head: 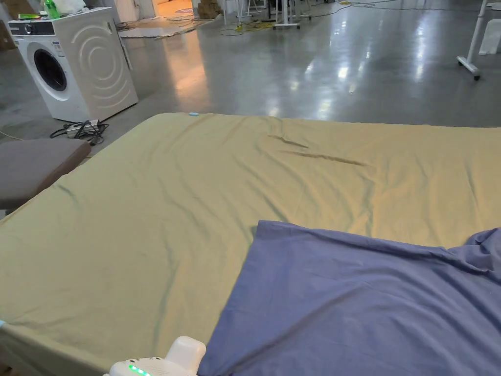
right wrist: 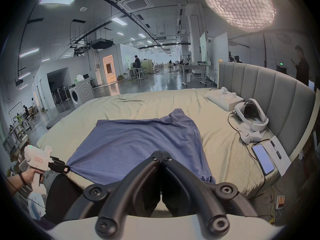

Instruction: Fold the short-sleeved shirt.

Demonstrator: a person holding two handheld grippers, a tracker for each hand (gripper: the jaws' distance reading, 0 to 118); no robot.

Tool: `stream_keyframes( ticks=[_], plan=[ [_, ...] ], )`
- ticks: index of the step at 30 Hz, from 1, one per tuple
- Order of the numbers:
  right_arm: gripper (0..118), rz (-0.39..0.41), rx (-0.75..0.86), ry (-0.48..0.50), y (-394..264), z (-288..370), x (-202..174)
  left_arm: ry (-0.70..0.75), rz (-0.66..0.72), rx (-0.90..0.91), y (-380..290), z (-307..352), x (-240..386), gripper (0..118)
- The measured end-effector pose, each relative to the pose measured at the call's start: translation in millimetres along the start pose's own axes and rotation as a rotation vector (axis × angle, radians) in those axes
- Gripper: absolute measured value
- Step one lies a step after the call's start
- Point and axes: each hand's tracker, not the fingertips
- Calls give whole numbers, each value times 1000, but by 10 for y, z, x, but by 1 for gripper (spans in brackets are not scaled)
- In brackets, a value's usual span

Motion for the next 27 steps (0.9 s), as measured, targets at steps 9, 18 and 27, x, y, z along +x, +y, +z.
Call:
stream_keyframes(
  ticks=[9, 18, 27],
  plan=[
    [0, -37, -38, -20, -74, -12, 70, -72, -72, -51, 126, 38, 143, 8],
    [10, 20, -153, -109, -175, -233, 440, 3, -109, -157, 247, -174, 244, 8],
    [84, -92, -443, -156, -697, -1086, 1054, 21, -92, -126, 212, -182, 233, 8]
  ],
)
